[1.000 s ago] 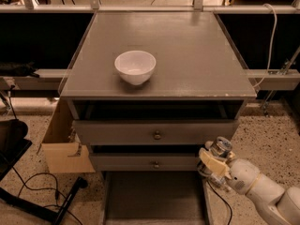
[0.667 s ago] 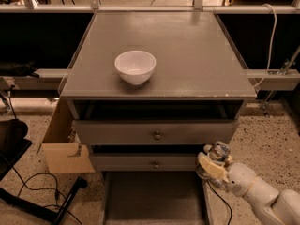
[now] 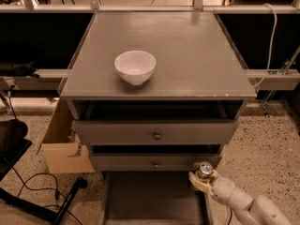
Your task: Place redbull can into bottom drawer
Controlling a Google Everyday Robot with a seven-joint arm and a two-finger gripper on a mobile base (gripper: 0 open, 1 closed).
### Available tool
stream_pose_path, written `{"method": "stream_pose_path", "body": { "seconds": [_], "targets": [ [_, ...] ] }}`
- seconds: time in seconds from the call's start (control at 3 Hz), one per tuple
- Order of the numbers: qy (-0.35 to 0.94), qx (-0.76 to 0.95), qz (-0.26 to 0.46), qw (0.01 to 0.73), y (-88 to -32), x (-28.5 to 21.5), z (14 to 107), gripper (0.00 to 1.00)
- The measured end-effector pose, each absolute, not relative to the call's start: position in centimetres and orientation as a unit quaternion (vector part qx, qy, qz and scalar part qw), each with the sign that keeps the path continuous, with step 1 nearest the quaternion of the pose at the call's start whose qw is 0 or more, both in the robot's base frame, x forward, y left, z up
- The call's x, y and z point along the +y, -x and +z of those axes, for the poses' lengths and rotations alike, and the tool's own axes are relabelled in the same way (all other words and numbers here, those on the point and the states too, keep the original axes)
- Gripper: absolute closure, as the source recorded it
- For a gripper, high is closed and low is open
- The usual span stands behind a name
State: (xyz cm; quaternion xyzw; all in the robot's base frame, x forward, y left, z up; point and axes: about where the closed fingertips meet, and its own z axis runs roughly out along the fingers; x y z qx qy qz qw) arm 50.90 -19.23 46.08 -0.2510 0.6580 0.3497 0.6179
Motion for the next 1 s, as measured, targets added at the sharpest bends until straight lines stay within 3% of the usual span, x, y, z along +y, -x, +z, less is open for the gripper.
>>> {"method": "stream_pose_path", "body": {
  "seconds": [0.67, 1.0],
  "targets": [
    [0.277, 0.663, 0.325, 0.615, -51.7, -19.4, 42.1, 1.00],
    [0.320, 0.652, 0.340, 0.598, -52.1, -16.9, 40.0, 1.00]
  ]
}}
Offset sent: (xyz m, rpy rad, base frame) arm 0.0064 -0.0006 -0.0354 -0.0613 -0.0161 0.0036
